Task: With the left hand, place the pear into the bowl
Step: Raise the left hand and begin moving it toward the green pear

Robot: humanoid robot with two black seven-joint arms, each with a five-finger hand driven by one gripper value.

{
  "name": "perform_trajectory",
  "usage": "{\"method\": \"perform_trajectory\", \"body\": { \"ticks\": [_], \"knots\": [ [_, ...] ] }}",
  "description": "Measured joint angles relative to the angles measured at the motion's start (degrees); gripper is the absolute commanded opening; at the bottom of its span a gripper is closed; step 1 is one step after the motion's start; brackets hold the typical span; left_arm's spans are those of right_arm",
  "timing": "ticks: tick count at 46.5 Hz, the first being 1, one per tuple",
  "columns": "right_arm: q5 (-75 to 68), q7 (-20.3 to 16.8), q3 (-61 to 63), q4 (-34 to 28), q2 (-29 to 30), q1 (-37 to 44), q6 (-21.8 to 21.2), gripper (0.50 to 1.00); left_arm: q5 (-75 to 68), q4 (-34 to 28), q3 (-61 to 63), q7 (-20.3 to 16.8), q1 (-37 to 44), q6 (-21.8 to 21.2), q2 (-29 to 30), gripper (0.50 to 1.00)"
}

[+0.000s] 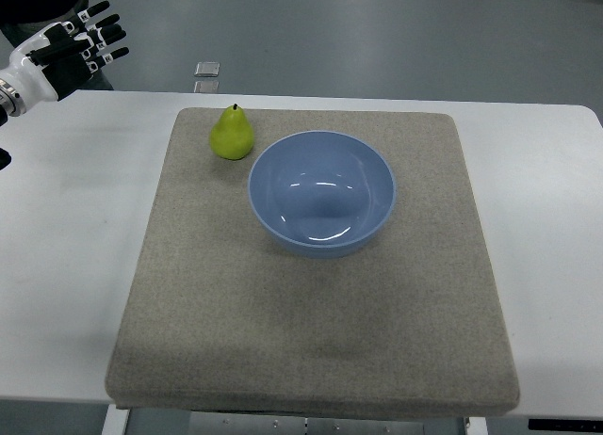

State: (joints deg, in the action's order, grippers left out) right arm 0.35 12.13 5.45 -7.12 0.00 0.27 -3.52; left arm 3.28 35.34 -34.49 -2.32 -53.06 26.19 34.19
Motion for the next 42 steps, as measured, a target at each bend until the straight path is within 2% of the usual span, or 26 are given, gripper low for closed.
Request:
{"method": "perform_trajectory", "body": {
  "ticks": [12,28,36,42],
  "knots": [
    [0.0,0.0,0.0,0.0,0.0,0.0,0.0,0.926,-0.1,-1.1,0.4,0.0,-0.4,0.1,-0.2,1.0],
    [0.0,0.0,0.0,0.0,0.0,0.0,0.0,0.926,-2.7,-7.4,2.1,-0.6,-4.4,0.9,-3.2,1.0],
    [0.0,0.0,0.0,0.0,0.0,0.0,0.0,0.926,-14.4,-7.7,5.1,-0.8,-8.1,0.9,-3.5,1.0],
    [0.0,0.0,0.0,0.0,0.0,0.0,0.0,0.926,-27.8,-7.6,5.3,-2.3,-9.6,0.8,-4.2,1.0]
  ]
}}
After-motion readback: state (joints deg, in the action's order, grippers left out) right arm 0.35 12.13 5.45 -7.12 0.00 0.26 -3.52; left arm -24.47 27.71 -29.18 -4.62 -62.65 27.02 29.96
